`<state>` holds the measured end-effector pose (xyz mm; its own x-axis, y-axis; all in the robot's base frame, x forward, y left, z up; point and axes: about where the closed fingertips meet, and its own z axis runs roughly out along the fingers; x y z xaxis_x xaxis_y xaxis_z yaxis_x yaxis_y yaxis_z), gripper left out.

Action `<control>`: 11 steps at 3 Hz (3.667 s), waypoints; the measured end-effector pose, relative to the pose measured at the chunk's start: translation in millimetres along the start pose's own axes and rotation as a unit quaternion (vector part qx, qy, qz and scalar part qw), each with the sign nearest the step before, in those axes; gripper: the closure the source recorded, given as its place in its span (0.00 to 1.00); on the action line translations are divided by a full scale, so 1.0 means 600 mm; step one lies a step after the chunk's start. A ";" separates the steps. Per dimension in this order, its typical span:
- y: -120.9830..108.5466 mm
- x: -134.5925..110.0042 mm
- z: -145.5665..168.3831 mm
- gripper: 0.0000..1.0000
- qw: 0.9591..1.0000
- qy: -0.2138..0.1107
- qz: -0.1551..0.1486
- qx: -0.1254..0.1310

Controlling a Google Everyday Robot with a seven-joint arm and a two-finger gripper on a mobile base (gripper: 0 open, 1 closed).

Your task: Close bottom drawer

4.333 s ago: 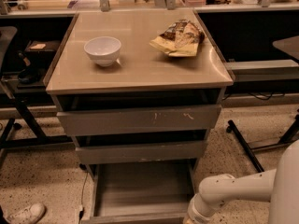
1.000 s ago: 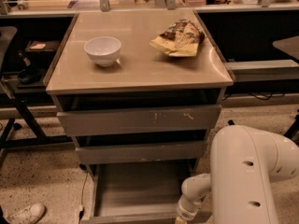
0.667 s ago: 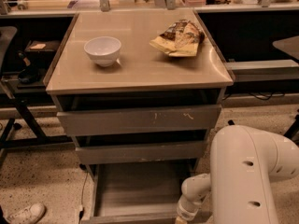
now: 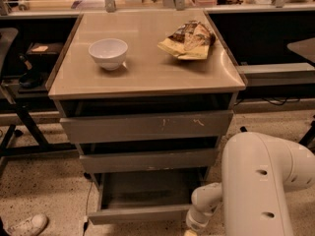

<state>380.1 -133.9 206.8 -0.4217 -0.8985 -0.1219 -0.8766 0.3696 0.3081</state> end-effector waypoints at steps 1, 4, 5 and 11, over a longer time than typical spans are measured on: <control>0.000 0.000 0.000 0.00 1.000 0.000 0.000 0.000; 0.000 0.000 0.000 0.63 1.000 0.000 0.000 0.000; -0.012 -0.004 0.005 0.86 1.000 0.001 0.002 0.003; -0.169 -0.083 -0.024 0.82 0.990 0.009 -0.051 0.128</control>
Offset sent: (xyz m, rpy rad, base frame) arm 0.0000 0.0000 0.0000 0.0000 0.0000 0.0000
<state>493.5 -130.3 195.0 -0.3253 -0.9376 -0.1231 -0.9456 0.3223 0.0445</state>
